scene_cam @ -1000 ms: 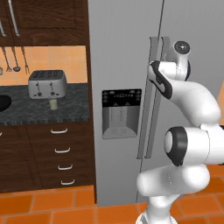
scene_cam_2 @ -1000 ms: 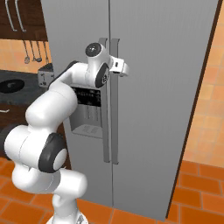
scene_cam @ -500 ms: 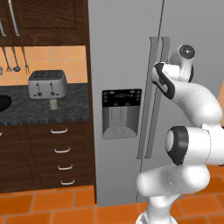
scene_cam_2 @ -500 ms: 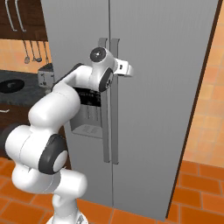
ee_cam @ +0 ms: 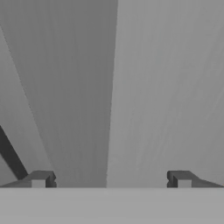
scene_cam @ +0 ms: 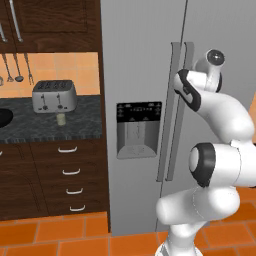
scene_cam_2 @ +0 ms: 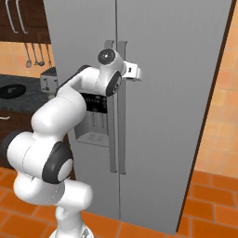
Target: Grab a lemon wedge from the fridge and one ice cube from the ice bowl, and put them in the glass of lemonade.
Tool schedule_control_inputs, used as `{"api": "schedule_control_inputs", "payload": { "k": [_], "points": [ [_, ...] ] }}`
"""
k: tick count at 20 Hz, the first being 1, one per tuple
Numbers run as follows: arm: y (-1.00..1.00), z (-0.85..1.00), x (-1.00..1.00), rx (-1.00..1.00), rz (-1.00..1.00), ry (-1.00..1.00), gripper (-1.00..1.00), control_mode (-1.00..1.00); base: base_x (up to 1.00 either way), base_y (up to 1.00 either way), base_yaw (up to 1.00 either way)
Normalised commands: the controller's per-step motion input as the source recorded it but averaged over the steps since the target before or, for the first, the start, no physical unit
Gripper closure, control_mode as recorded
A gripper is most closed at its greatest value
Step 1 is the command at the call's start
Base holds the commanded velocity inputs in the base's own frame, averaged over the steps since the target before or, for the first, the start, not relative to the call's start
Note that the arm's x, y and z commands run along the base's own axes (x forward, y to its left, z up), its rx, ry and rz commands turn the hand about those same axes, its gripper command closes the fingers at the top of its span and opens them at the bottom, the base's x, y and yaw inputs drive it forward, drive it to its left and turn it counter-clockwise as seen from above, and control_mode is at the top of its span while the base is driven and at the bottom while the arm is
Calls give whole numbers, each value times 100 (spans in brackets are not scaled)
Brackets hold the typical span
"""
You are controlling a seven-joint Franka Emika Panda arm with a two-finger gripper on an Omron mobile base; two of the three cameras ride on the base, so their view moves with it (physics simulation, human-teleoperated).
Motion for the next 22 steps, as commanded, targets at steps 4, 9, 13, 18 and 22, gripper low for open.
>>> {"api": "schedule_control_inputs", "payload": {
  "k": [4,9,13,18,22],
  "points": [
    [0,-49,11,0,0,-24,-100,-100,0,0,0],
    [0,-5,46,0,-3,-5,-100,-100,0,0,0],
    [0,0,1,0,-1,0,100,-100,0,0,0],
    [0,0,0,0,0,0,100,-100,0,0,0],
    [-2,0,0,0,0,0,100,-100,0,0,0]
  ]
}}
